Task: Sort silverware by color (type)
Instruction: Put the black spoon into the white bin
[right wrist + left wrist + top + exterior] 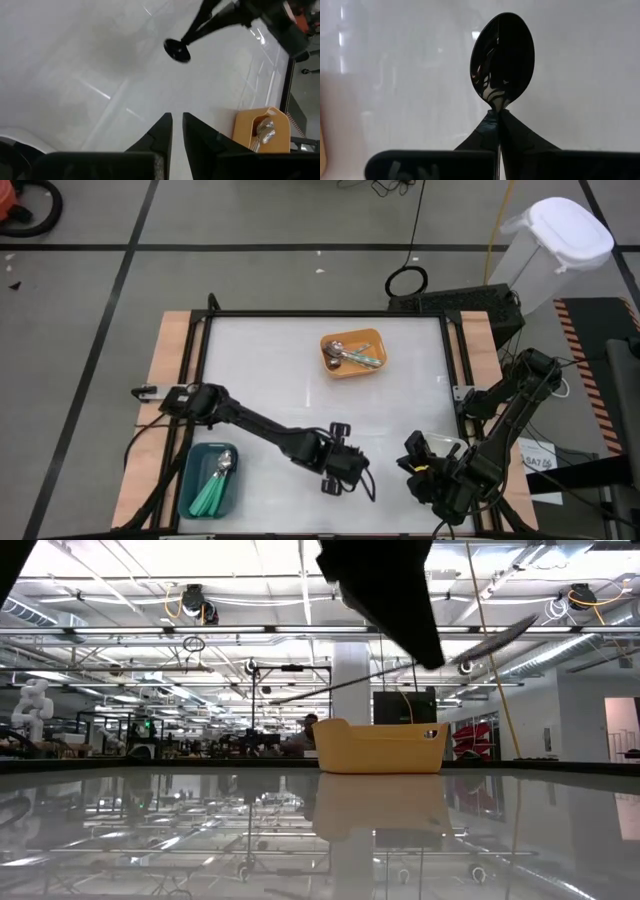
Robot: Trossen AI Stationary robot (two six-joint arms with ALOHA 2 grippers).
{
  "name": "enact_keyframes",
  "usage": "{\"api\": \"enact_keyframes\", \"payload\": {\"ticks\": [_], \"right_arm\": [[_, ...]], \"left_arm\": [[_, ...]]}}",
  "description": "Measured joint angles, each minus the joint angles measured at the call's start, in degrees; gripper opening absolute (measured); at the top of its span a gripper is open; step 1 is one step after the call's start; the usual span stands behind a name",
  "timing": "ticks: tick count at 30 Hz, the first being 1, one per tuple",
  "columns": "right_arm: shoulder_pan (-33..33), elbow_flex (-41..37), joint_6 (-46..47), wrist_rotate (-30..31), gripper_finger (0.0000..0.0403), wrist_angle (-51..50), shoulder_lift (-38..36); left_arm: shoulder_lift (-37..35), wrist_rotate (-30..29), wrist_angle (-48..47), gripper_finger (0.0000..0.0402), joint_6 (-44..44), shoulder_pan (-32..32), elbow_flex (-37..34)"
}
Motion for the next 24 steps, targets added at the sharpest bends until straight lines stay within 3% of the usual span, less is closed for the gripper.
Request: {"api": "enact_keyframes", "payload": {"ticks": [7,14,24], "right_arm": [[-0.5,-1.1,-1.7,1.7,0.0038,4.7,-0.4],[-4.9,-10.8,-9.7,0.9,0.0038,18.4,-4.6],[-16.9,-29.6,-25.5,-15.5,0.004,52.7,-11.9]], "left_arm": [[0.0,-1.9,1.6,0.0001,5.6,-2.4,0.2],[-0.1,-3.6,1.9,0.0,9.6,-3.6,0.2],[-0.1,-4.7,5.4,0.0,14.9,-4.9,0.2]]}}
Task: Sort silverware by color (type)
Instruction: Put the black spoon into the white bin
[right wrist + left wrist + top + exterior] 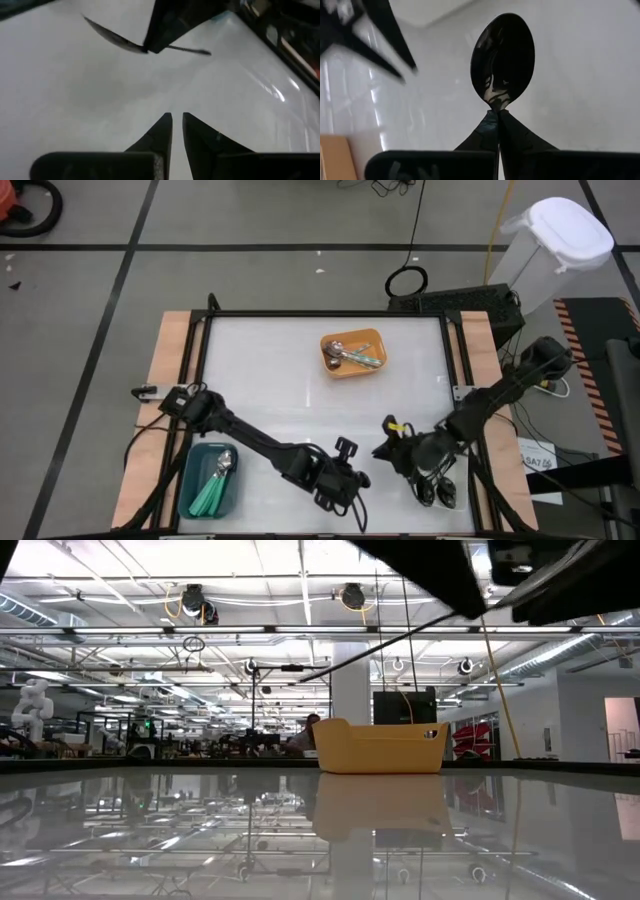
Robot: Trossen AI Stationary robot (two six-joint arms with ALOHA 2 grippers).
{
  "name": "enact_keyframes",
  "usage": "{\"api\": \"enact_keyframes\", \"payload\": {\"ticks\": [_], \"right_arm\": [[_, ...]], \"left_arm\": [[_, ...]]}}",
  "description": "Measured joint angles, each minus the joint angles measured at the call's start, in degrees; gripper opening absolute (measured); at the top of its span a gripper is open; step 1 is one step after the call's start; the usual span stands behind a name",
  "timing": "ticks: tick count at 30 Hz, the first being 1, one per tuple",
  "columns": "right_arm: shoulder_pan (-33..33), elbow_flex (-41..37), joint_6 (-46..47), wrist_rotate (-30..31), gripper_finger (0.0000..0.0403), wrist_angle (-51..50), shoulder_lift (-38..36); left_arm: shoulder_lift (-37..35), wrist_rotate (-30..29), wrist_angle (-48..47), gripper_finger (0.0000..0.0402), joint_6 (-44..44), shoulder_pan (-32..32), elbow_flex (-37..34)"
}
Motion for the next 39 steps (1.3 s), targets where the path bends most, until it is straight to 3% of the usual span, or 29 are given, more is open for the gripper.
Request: {"api": "enact_keyframes", "payload": {"ticks": [4,11,14,23,30,39], "right_arm": [[-4.1,-3.9,-5.2,-6.1,0.0058,11.3,1.0],[-8.4,-4.8,-7.0,-19.3,0.0122,20.5,5.2],[-9.1,-4.8,-8.8,-22.1,0.0152,25.0,8.3],[-9.3,-4.8,-16.1,-22.5,0.0202,41.3,16.1],[-9.3,-4.8,-17.5,-27.1,0.0196,44.2,18.6],[-9.3,-4.7,-20.3,-27.0,0.0181,51.3,22.5]], "left_arm": [[0.0,0.0,3.4,0.0,3.8,-0.8,0.0],[0.0,0.0,7.7,0.0,8.6,-2.0,0.0],[0.0,0.0,9.2,0.0,10.3,-2.5,0.0],[-0.1,3.2,11.3,0.0,13.3,-3.1,0.0],[-0.1,5.7,13.6,0.0,16.0,-3.1,0.0],[-0.1,10.5,16.6,0.0,19.9,-2.8,0.0]]}}
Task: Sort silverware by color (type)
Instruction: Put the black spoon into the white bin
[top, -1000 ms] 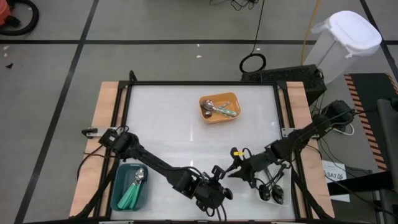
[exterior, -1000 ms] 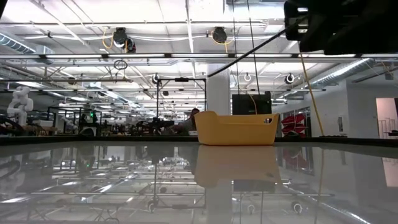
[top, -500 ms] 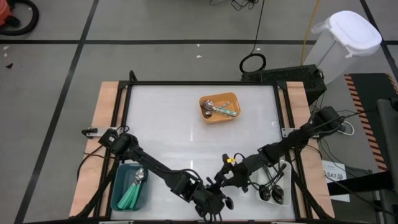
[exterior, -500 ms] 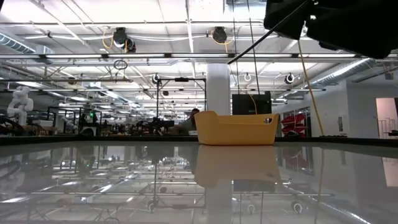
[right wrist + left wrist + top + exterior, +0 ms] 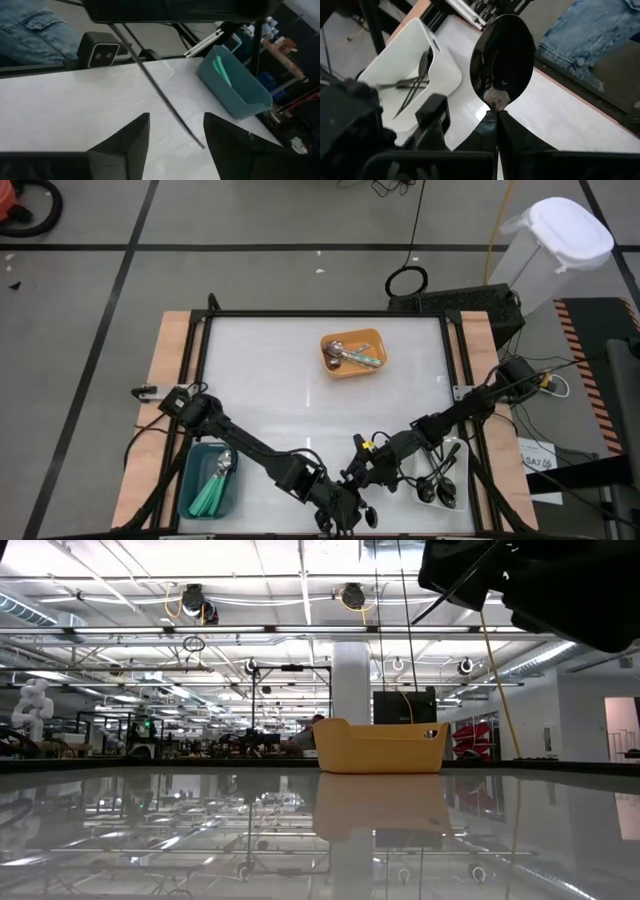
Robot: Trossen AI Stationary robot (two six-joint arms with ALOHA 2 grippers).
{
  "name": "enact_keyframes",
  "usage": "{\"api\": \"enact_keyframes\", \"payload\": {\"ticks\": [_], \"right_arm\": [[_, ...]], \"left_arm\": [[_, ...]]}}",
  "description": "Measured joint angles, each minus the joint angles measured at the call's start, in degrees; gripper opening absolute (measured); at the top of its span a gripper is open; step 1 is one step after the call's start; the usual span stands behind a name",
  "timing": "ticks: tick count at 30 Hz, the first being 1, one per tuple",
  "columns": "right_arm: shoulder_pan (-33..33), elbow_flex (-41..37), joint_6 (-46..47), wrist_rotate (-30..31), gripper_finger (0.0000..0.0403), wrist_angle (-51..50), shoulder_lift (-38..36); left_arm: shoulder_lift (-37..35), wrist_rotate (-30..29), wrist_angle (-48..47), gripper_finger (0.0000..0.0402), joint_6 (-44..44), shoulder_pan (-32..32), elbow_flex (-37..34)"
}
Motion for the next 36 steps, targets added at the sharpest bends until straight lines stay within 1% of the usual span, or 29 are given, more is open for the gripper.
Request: {"api": "enact_keyframes", "payload": {"ticks": [4,6,10,12,16,18,23,25,27,30,34,36], "right_arm": [[0.0,0.0,-0.5,0.0,0.0173,1.7,0.8],[0.0,0.0,-1.2,-1.0,0.0165,2.0,0.9],[0.0,0.4,-1.4,-1.8,0.0142,1.6,0.9],[0.0,1.1,-1.4,-3.0,0.0127,0.2,0.9],[0.0,2.4,-1.4,-3.5,0.0096,-2.6,0.9],[0.0,3.0,-1.4,-3.5,0.0079,-3.9,0.9],[0.0,3.3,-2.2,-4.6,0.0018,-5.7,1.0],[0.1,3.3,-3.1,-4.7,0.0009,-7.1,1.1],[0.1,3.3,-3.4,-3.3,0.001,-7.8,1.1],[0.2,3.3,-3.6,0.8,0.0008,-9.5,1.1],[0.1,3.5,-4.1,5.8,0.0003,-11.6,-1.2],[0.5,3.5,-4.2,8.6,0.0003,-14.5,-3.3]], "left_arm": [[0.0,0.6,-0.1,0.0,0.8,0.0,0.0],[0.0,0.8,-0.1,0.0,1.0,0.1,0.0],[0.0,2.7,0.1,0.0,2.2,0.3,0.0],[0.0,3.3,1.1,0.0,3.0,0.4,0.0],[0.0,5.8,2.0,0.0,5.0,0.4,0.0],[0.0,6.1,2.0,0.0,5.3,0.4,0.0],[-0.1,6.2,1.7,0.0002,3.7,0.3,0.0],[-0.1,6.0,1.1,0.0007,1.7,0.3,0.0],[-0.1,3.8,0.3,0.0016,-1.0,0.3,0.0],[-0.1,-0.3,-1.9,0.0037,-6.3,0.2,0.0],[-0.2,-3.7,-3.9,0.0082,-10.0,-0.1,0.0],[-0.3,-5.5,-4.8,0.0105,-11.4,-0.3,0.0]]}}
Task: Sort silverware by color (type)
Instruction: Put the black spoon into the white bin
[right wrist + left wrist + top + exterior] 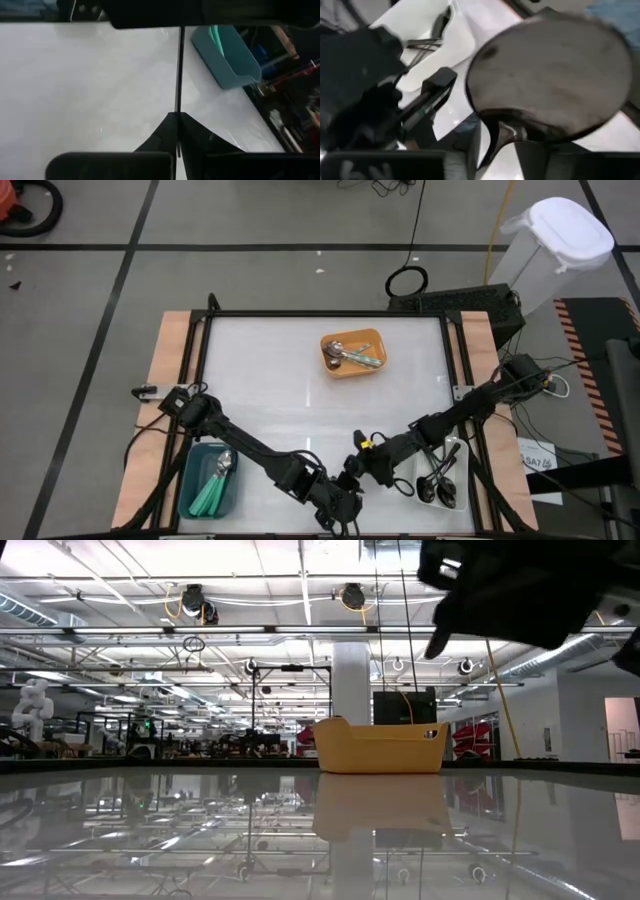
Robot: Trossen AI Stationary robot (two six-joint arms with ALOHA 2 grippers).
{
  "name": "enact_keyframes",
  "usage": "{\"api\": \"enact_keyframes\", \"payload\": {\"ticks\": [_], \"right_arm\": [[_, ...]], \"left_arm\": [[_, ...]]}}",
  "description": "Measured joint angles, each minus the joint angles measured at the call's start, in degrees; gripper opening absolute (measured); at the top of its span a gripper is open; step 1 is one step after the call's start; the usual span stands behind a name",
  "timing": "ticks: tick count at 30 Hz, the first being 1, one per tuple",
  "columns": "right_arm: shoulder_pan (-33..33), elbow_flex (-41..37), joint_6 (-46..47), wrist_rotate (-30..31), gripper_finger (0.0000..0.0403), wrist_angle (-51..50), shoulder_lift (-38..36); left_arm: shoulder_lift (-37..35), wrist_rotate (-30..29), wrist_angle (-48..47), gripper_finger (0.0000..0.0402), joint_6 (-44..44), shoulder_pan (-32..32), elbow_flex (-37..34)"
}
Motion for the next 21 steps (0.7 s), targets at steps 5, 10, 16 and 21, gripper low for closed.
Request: {"api": "enact_keyframes", "payload": {"ticks": [5,10,16,21], "right_arm": [[2.3,0.0,-1.1,8.1,0.0002,-8.7,-7.4],[5.7,-0.1,-1.6,16.4,0.0001,-18.8,-15.0],[11.1,-0.1,-2.0,24.8,0.0001,-30.5,-23.5],[16.4,-0.1,-2.0,33.6,0.0001,-39.5,-27.3]], "left_arm": [[-0.2,-9.0,-6.2,0.0146,-3.4,-1.8,4.4],[-0.3,-15.2,-15.8,0.0156,-10.7,-3.5,11.4],[-0.3,-15.2,-21.8,0.0156,-15.4,-5.1,13.9],[-0.3,-15.4,-23.9,0.0157,-17.4,-4.6,13.9]]}}
